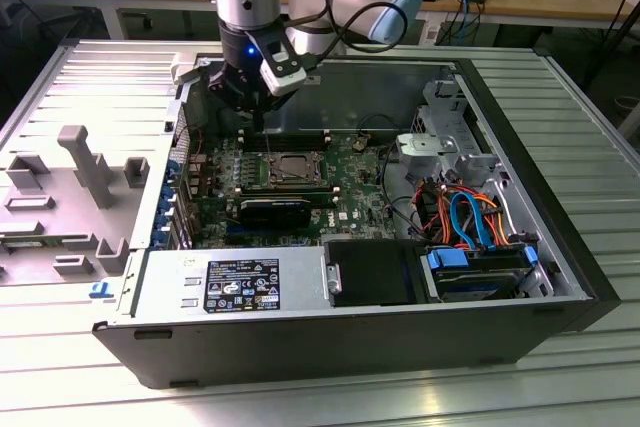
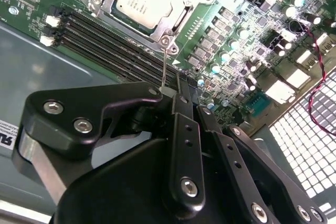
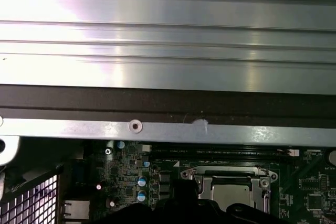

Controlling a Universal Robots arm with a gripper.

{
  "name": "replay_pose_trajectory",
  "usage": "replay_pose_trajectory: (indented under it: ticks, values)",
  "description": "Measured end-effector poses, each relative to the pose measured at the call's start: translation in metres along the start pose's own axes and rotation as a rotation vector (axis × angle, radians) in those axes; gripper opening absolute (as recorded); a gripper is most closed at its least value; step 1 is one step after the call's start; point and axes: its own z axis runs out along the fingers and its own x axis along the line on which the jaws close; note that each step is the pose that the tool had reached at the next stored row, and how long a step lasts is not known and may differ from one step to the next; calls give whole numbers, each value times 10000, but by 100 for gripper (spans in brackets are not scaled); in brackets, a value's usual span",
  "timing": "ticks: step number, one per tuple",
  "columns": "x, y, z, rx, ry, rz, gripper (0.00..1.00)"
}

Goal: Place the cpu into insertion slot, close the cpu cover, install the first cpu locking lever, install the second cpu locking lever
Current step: 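Install the first cpu locking lever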

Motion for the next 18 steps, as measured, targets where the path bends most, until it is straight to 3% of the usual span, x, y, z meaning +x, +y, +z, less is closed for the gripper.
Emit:
replay_pose_trajectory:
  ticks: [4, 5, 6, 18]
  values:
    - [-26, -1, 1, 0, -2, 0, 11]
    - [-103, -3, 4, 1, -3, -1, 11]
    - [-124, -4, 16, 11, -64, -5, 11]
    - [-147, 0, 57, 19, -63, -249, 11]
